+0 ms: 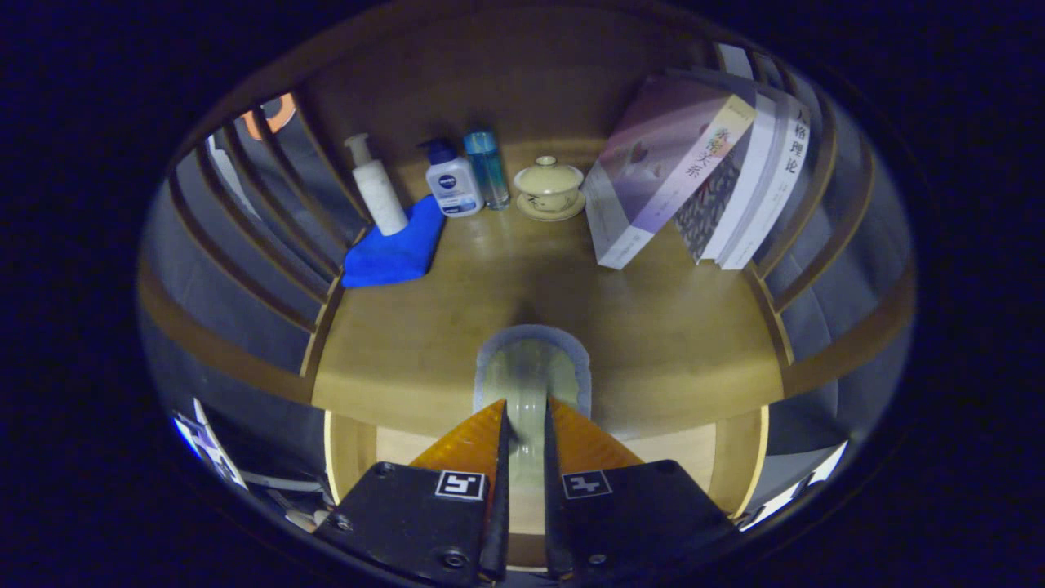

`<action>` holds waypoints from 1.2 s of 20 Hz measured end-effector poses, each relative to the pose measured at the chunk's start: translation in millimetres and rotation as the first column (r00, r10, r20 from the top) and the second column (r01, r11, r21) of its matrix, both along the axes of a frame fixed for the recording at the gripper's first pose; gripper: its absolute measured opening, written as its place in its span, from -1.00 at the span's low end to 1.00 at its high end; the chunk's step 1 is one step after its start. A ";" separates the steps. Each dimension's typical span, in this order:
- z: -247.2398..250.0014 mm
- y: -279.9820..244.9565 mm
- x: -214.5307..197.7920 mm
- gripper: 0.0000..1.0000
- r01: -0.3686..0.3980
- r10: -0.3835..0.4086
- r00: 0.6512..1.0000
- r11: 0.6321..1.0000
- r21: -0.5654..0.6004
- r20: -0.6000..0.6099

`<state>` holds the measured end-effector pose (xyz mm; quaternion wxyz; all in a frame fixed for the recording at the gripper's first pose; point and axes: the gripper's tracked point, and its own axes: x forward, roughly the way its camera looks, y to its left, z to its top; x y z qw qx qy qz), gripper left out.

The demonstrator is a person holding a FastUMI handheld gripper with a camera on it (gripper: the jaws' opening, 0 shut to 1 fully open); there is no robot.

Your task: Pull open the drawer, take out the items inside it, and place them on the countertop above the cabinet.

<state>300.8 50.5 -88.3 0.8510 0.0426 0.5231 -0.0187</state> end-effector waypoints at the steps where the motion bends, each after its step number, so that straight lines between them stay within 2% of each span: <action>1: -4.5 -0.3 7.2 -0.58 -0.006 0.006 1.000 1.000 -0.001 -0.005; 5: -17.6 -5.8 33.3 -0.58 0.000 0.000 1.000 1.000 -0.005 0.008; 14: -25.7 -0.4 48.5 -0.58 -0.003 -0.001 0.998 0.998 0.068 0.059; 19: -28.1 -3.4 51.9 -0.52 -0.030 0.028 0.987 0.999 0.014 0.156; 21: -26.9 0.6 52.7 -0.49 -0.024 0.018 0.983 0.999 0.031 0.184; 23: -21.4 6.5 50.4 -0.32 -0.012 -0.006 0.978 0.997 0.083 0.208; 24: -23.4 9.4 48.4 -0.04 -0.006 -0.016 0.975 0.995 0.097 0.220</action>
